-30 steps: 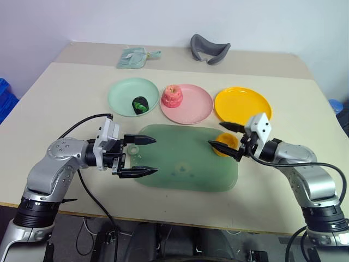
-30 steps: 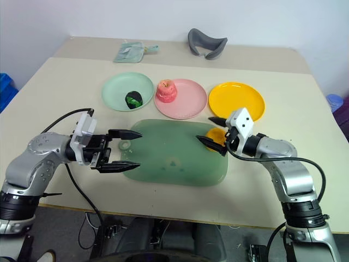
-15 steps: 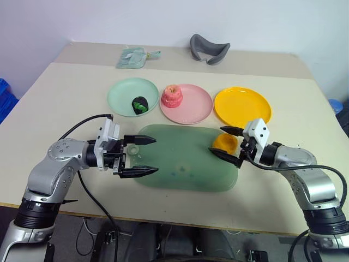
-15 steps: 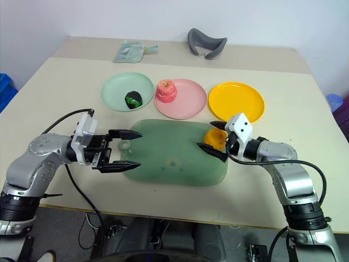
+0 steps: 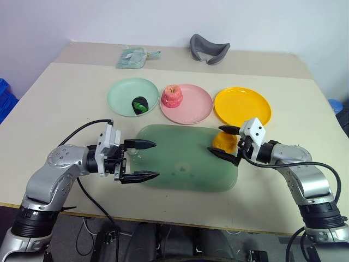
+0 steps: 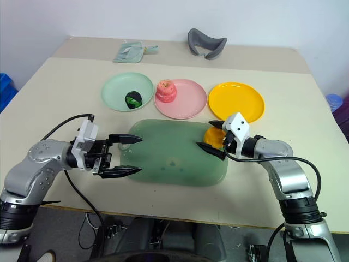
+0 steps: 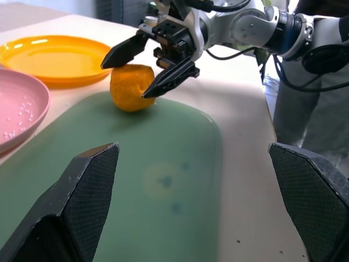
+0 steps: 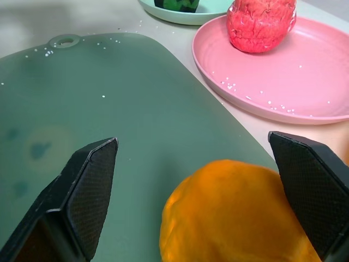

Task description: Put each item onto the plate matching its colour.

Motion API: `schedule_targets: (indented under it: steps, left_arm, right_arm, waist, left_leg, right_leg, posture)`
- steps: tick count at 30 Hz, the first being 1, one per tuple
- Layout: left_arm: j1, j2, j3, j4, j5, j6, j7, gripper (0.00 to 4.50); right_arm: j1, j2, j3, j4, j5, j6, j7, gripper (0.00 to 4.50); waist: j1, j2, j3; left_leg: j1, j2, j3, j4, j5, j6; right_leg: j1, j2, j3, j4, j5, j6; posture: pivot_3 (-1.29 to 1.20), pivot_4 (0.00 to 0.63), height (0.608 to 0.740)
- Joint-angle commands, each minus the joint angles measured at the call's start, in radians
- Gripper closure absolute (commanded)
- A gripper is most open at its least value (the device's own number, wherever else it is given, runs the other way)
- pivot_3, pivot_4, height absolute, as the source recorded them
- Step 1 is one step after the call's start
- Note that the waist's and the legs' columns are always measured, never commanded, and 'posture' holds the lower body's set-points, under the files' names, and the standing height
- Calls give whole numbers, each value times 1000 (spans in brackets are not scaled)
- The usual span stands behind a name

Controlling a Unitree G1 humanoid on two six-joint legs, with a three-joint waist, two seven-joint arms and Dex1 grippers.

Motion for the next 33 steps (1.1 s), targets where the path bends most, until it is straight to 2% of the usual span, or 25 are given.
schedule_targets:
  steps: [1, 17, 22, 33]
  left_arm:
    - [8, 12, 36, -42, -26, 1, 5, 0]
    - [-20, 7, 18, -29, -17, 3, -1, 0]
    - [-15, 7, 16, -33, -19, 6, -3, 0]
    - [-24, 2, 8, -23, -20, 10, -6, 0]
  right_arm:
    - [-14, -2, -12, -11, 4, -12, 7, 12]
    - [-6, -4, -31, -35, -7, -36, -10, 12]
    - [-29, 46, -84, -109, 105, -12, -24, 12]
    - [40, 11, -66, -26, 39, -52, 17, 12]
  waist:
    - [0, 0, 0]
    - [0, 0, 0]
    - [0, 0, 0]
    - [-1, 0, 0]
  left_leg:
    - [0, 0, 0, 0, 0, 0]
    - [0, 0, 0, 0, 0, 0]
    - [0, 0, 0, 0, 0, 0]
    - [0, 0, 0, 0, 0, 0]
  right_leg:
    - [0, 0, 0, 0, 0, 0]
    - [0, 0, 0, 0, 0, 0]
    - [0, 0, 0, 0, 0, 0]
    - [0, 0, 0, 0, 0, 0]
  posture:
    - [0, 150, 740]
    - [0, 150, 740]
    - [0, 150, 740]
    - [0, 150, 740]
